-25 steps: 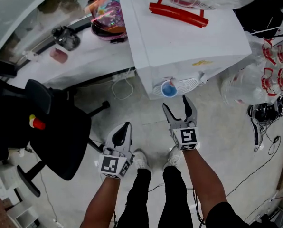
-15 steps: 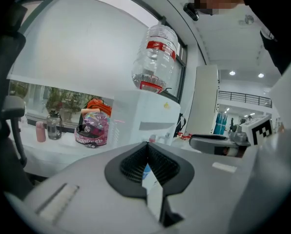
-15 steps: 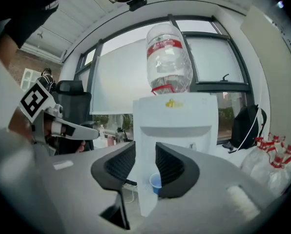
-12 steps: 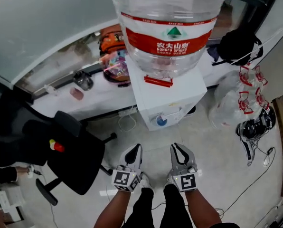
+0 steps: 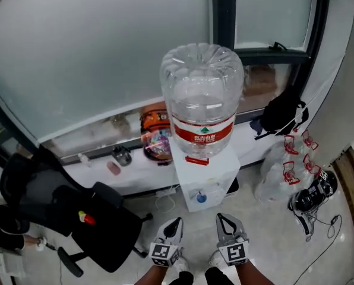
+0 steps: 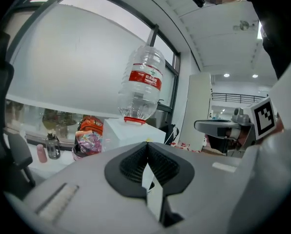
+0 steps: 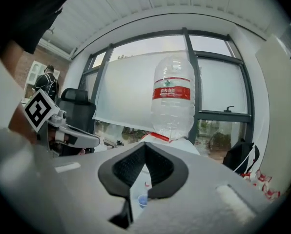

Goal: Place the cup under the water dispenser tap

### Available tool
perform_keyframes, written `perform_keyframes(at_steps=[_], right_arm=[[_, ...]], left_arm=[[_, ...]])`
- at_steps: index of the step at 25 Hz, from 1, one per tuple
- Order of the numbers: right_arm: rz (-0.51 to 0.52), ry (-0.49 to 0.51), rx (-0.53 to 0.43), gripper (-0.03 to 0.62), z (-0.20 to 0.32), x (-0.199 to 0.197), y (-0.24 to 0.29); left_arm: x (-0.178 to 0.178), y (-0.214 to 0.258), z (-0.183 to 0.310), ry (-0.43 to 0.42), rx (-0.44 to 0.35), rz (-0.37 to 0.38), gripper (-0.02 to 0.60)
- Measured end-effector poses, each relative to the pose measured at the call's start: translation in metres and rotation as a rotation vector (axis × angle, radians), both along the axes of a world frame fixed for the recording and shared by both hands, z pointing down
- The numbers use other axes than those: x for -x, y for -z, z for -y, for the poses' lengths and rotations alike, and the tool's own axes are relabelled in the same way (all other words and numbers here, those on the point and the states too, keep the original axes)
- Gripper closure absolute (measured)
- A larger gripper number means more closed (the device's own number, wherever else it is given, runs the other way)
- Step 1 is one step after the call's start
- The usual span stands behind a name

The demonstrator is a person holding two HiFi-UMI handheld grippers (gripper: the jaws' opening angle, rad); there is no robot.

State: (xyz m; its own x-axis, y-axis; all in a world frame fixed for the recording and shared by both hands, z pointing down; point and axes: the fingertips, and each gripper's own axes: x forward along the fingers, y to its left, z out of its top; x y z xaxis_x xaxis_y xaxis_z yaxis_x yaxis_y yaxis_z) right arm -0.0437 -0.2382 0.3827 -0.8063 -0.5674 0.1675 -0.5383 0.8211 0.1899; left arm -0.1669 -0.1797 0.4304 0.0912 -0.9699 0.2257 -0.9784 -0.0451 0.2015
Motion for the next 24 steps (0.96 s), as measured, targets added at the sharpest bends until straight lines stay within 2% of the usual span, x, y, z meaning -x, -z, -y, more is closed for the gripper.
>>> perform_keyframes(at_steps=[7, 10, 16, 24], right_arm=[[0.042, 0.017, -0.019, 0.592, 0.001, -0.010, 0.047], [0.057, 0.016, -0.015, 0.592, 0.003, -0.011, 0.053], [0.070, 0.040, -0.054, 0.592, 0.004, -0.005, 0.073], [0.105, 0.020, -0.081, 0.592, 0.010, -0.003, 0.080]], left_arm=[[-0.023, 0.047, 0.014, -0.047, -0.091, 0.072, 0.566], [-0.026, 0.061, 0.021, -0.055, -0.093, 0.092, 0.566], [-0.016, 0.076, 0.020, 0.010, -0.104, 0.098, 0.566], [-0.019, 0.084, 0.010, -0.014, -0.100, 0.096, 0.566]])
